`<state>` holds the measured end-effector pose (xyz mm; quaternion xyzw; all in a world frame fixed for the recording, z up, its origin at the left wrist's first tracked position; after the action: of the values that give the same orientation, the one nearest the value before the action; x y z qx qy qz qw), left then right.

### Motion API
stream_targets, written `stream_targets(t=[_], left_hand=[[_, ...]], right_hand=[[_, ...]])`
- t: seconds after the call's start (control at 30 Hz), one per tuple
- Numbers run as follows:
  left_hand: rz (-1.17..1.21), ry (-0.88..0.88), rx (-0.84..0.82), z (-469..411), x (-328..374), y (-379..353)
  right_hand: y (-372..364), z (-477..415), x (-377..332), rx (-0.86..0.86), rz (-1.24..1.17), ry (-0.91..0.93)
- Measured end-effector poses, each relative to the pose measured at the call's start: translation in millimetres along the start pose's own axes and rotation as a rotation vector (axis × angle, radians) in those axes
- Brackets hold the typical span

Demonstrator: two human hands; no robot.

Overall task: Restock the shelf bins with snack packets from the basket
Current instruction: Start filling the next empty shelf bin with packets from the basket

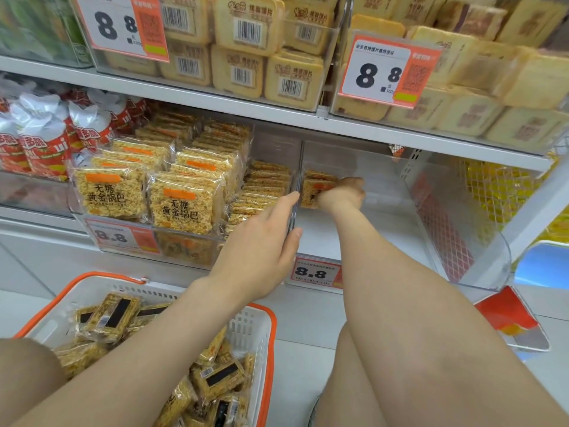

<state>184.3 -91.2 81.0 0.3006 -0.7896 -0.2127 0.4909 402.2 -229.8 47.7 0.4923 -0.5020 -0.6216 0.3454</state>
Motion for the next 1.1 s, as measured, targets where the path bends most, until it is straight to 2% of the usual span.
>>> stream_targets(t=[0.2,0.4,0.53,0.7,0.77,0.83,0.9,1.0,1.1], left_hand=[[-0.014,-0.024,-0.017,-1,-3,0],[0.029,-0.019,-0.104,1,-10,0],[0.092,-0.021,-0.132,10,-11,8],[-0.057,-0.222,0.100,37,-6,37],[-0.102,-0.205,0.130,51,-10,46],[-0.148,-0.090,0.037,66,-23,48],[-0.233,0.069,-0.142,84,-47,42],[-0.393,0.250,-0.414,115,-86,35],[-0.469,0.333,-0.601,141,-112,32]], right_hand=[[-5,0,9,-0.090,-0.156,-0.092],[5,14,14,-0.039,0.012,-0.130],[40,50,3,0.033,-0.053,0.065],[96,134,-18,0.253,-0.217,0.300],[107,171,-27,0.339,-0.232,0.418],[109,205,-39,0.404,-0.237,0.583],[97,237,-52,0.409,-0.195,0.756],[65,272,-67,0.280,-0.070,0.926],[35,295,-73,0.110,0.075,1.028]])
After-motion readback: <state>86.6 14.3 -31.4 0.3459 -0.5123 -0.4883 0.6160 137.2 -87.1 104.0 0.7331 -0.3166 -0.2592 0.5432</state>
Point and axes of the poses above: each hand's wrist, its own z-axis away from the middle knuckle, its own y-axis out of the back of the hand, x = y × z, the point moved 5 cm from there along -z, towards the middle knuckle, and after that the axes turned 13 degrees about z, right-handed, at the moved point
